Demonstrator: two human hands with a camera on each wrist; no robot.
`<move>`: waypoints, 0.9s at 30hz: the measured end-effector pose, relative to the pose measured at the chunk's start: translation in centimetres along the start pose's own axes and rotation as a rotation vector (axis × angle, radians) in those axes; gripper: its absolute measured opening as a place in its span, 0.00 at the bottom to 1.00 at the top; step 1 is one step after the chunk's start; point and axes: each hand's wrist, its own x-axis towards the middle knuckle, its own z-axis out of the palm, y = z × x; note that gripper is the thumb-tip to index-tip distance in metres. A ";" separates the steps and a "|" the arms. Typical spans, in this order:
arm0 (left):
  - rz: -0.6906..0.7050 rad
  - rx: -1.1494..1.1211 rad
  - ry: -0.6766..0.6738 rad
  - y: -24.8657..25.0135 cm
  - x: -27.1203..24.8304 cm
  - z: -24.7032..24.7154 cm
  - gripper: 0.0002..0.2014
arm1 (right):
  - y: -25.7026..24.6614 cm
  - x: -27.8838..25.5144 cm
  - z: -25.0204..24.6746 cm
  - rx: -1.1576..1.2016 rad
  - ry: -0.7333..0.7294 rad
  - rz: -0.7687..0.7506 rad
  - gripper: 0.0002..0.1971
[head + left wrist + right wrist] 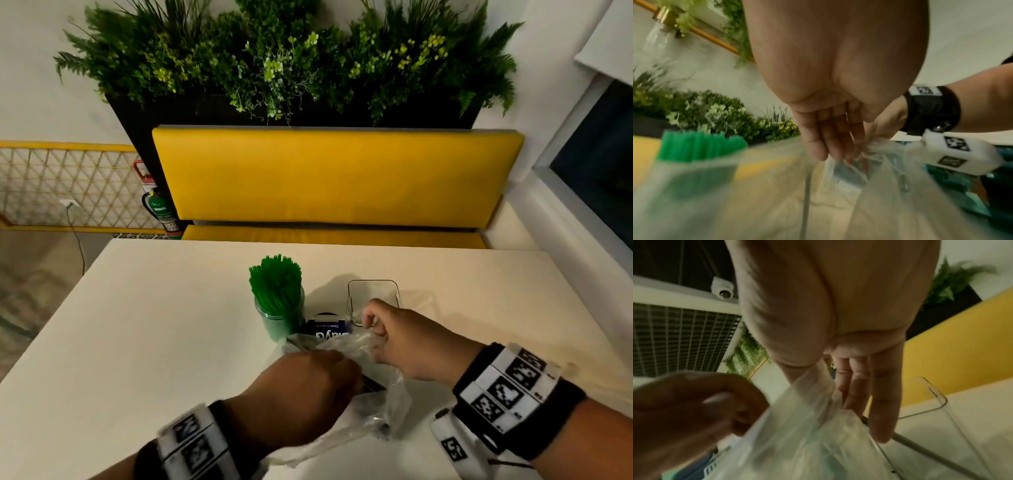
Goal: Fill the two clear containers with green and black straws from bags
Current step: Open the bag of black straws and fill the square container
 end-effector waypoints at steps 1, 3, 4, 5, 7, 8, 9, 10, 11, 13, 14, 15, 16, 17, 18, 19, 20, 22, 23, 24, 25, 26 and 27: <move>-0.008 -0.051 0.008 0.0 1.4 0.7 0.11 | -0.1 -0.1 -0.1 0.064 -0.013 -0.017 0.16; -0.050 -0.108 -0.019 -0.8 3.8 3.0 0.08 | -0.3 -0.5 -0.3 0.103 -0.002 -0.063 0.18; -0.088 -0.127 -0.044 -1.1 4.8 4.0 0.08 | -0.4 -0.8 -0.2 0.090 0.014 -0.082 0.18; -0.150 -0.133 -0.099 -1.3 5.5 4.9 0.08 | -0.4 -1.1 0.0 0.062 0.021 -0.093 0.18; -0.221 -0.121 -0.343 -1.6 6.2 6.3 0.09 | -0.1 -1.7 0.4 0.025 -0.012 -0.106 0.17; -0.215 -0.124 -0.449 -1.7 6.4 6.9 0.11 | 0.1 -2.0 0.7 0.016 -0.043 -0.101 0.18; -0.199 -0.133 -0.523 -1.6 6.7 7.2 0.14 | 0.5 -2.2 1.0 -0.002 -0.069 -0.083 0.19; -0.189 -0.151 -0.559 -1.5 6.9 7.4 0.15 | 0.8 -2.2 1.5 -0.029 -0.077 -0.062 0.19; -0.200 -0.183 -0.574 -1.5 7.2 7.8 0.16 | 1.1 -2.3 1.9 -0.070 -0.066 -0.037 0.18; -0.241 -0.225 -0.565 -1.1 7.6 8.5 0.16 | 1.3 -2.4 2.9 -0.166 0.012 0.024 0.12; -0.258 -0.233 -0.538 -0.9 7.8 8.8 0.16 | 1.4 -2.6 3.3 -0.217 0.056 0.053 0.09; -0.266 -0.238 -0.491 -0.8 7.8 9.4 0.15 | 1.4 -2.7 3.9 -0.270 0.080 0.082 0.10; -0.275 -0.240 -0.452 -0.7 7.9 9.9 0.15 | 1.7 -2.8 4.4 -0.312 0.080 0.109 0.15; -0.289 -0.228 -0.430 -0.7 7.9 10.2 0.14 | 2.0 -2.8 4.9 -0.341 0.062 0.132 0.19; -0.304 -0.199 -0.417 -0.7 7.9 10.4 0.13 | 2.5 -2.8 5.5 -0.367 0.049 0.135 0.23; -0.320 -0.167 -0.409 -0.8 8.0 10.6 0.12 | 3.1 -2.8 5.9 -0.384 0.034 0.137 0.26; -0.337 -0.140 -0.403 -0.9 8.0 10.5 0.10 | 3.8 -2.7 6.2 -0.395 0.023 0.145 0.27; -0.334 -0.092 -0.377 -1.3 7.9 10.5 0.09 | 5.2 -2.5 6.4 -0.386 -0.008 0.159 0.28; -0.315 -0.063 -0.360 -1.6 7.8 10.6 0.10 | 5.9 -2.4 6.4 -0.368 -0.038 0.158 0.30; -0.306 -0.041 -0.357 -1.8 7.7 10.4 0.11 | 6.7 -2.2 6.3 -0.334 -0.082 0.142 0.31; -0.297 -0.037 -0.359 -1.9 7.6 10.3 0.13 | 7.3 -2.1 6.4 -0.283 -0.126 0.117 0.32; -0.299 -0.052 -0.378 -2.0 7.6 10.0 0.17 | 7.7 -2.0 6.4 -0.209 -0.151 0.089 0.32; -0.296 -0.079 -0.388 -2.0 7.6 9.7 0.19 | 7.9 -1.9 6.4 -0.130 -0.158 0.064 0.30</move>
